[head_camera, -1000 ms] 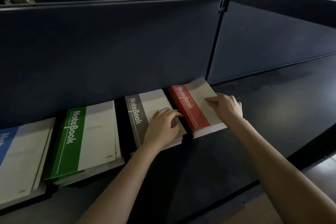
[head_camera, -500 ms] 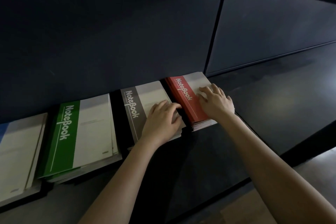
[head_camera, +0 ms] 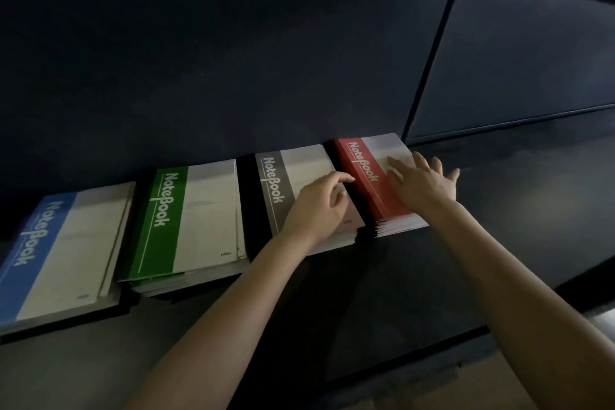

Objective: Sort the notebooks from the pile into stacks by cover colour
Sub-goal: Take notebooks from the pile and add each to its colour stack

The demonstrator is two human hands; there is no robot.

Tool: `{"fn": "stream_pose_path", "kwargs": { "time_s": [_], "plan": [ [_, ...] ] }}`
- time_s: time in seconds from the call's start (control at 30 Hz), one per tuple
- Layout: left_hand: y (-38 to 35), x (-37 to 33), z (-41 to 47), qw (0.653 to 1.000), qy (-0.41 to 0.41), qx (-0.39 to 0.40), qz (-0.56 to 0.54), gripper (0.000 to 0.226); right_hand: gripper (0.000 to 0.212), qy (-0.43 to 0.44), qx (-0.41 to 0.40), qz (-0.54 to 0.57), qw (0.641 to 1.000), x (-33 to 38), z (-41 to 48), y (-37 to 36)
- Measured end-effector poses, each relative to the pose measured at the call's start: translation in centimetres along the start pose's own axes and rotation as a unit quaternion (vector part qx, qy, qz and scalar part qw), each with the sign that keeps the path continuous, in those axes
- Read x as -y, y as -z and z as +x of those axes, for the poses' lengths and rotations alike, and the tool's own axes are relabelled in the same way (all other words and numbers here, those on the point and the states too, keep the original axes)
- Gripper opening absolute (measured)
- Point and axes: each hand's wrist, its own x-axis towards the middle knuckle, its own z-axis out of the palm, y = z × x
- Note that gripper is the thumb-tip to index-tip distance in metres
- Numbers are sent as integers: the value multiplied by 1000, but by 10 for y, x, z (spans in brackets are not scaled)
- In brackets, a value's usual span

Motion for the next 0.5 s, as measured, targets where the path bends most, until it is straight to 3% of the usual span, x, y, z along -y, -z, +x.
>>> {"fn": "stream_pose_path", "kwargs": {
  "time_s": [0.07,0.3,0.5],
  "plan": [
    [12,-1,-4,999,-15,-1,37,29,48,11,-14,-13,1000,9,-3,5],
    [62,22,-35,992,-10,-67,106,29,42,156,-162,173,959,87,-28,9],
    [110,60,-79,983,42,-123,133,26,36,235,-138,270,923,163,-47,6]
  ]
}}
